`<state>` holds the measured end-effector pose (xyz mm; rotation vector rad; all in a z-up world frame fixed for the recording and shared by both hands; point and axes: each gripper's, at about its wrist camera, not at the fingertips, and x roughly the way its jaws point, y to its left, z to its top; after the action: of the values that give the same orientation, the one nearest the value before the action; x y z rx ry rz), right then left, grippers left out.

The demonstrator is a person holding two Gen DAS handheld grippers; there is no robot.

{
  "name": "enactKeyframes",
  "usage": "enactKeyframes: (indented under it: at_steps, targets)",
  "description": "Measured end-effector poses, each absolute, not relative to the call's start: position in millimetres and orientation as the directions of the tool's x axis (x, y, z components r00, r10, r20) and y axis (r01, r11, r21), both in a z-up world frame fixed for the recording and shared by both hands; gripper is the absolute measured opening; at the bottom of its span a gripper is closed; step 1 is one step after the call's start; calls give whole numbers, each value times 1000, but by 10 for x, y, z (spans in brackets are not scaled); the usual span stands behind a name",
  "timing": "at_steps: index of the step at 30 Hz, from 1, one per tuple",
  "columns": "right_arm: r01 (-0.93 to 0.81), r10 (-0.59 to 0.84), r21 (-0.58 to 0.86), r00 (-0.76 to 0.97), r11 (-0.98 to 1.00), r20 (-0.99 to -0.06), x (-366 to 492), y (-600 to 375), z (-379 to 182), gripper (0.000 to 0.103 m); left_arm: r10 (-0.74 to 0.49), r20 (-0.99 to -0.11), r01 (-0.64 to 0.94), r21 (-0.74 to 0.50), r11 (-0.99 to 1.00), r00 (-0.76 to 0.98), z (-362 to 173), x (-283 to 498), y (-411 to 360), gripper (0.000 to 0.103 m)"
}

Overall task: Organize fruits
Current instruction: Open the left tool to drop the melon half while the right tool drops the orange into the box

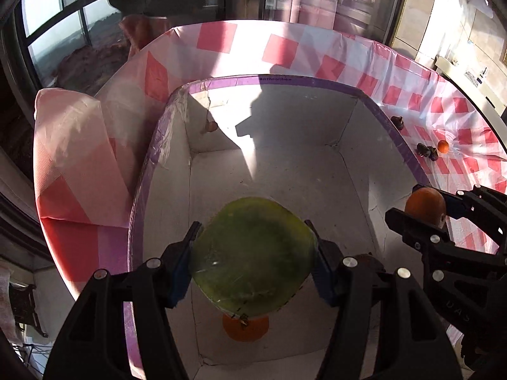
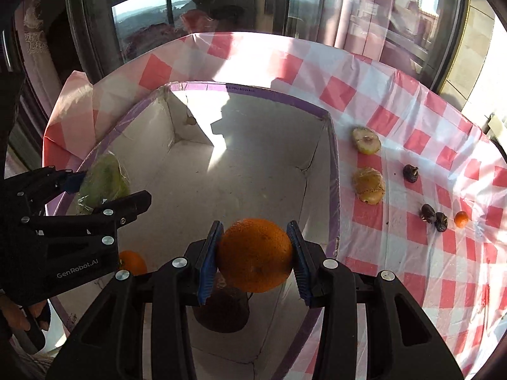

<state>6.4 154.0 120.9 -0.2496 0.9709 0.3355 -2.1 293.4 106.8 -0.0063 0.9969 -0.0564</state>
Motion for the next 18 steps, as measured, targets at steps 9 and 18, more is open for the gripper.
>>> enactKeyframes:
  at_steps: [9, 18]
  targets:
    - [-404, 77, -140, 475, 904, -877, -9, 1649, 863, 42, 2, -874, 90, 53, 995, 486, 830, -48, 2933, 63]
    - [-428, 20, -218, 485, 877, -874, -39, 1747, 816, 43, 70, -887, 90, 124, 988, 456, 787, 21, 2884, 77]
